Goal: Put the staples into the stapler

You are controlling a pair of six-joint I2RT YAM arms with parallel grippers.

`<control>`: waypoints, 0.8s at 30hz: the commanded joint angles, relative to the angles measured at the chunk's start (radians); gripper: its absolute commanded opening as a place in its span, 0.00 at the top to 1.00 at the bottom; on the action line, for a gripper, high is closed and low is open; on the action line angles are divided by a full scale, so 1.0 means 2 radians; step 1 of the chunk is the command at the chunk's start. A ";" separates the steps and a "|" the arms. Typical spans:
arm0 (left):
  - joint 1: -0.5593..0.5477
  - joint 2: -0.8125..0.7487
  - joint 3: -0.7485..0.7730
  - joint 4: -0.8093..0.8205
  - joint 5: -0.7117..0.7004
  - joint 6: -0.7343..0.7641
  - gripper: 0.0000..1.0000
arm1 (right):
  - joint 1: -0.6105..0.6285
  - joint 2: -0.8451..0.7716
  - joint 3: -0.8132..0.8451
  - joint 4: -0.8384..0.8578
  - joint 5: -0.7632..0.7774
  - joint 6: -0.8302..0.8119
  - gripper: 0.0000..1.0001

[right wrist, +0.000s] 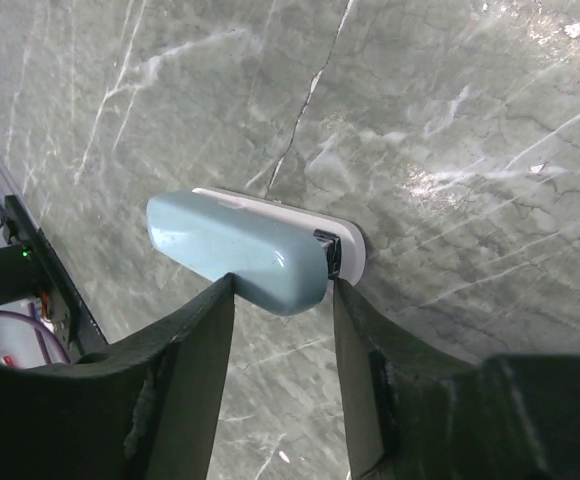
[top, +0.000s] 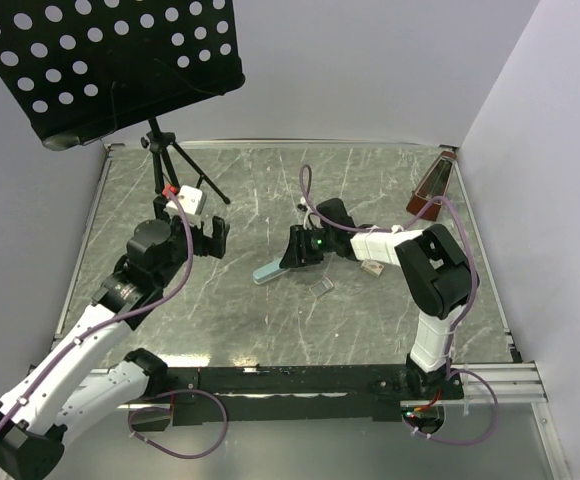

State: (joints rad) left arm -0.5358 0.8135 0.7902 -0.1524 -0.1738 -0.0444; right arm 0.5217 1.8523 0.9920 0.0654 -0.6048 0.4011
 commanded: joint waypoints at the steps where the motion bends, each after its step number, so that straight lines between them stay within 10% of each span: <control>1: 0.006 -0.020 -0.018 0.025 -0.021 0.015 0.01 | 0.005 0.028 0.010 -0.078 0.055 -0.019 0.52; 11: 0.008 -0.069 -0.048 0.049 -0.036 0.017 0.01 | 0.017 -0.031 0.024 -0.128 0.085 -0.049 0.49; 18: 0.008 -0.126 -0.064 0.043 -0.074 0.055 0.01 | 0.041 -0.095 0.116 -0.214 0.134 -0.146 0.14; 24: 0.009 -0.193 -0.099 0.065 -0.091 0.050 0.01 | 0.072 -0.093 0.162 -0.270 0.151 -0.286 0.03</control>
State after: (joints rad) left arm -0.5247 0.4911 0.6228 -0.0841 -0.3088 0.0429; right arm 0.6205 1.6962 1.2530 -0.3611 -0.3473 0.0536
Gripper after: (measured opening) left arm 0.994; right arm 0.951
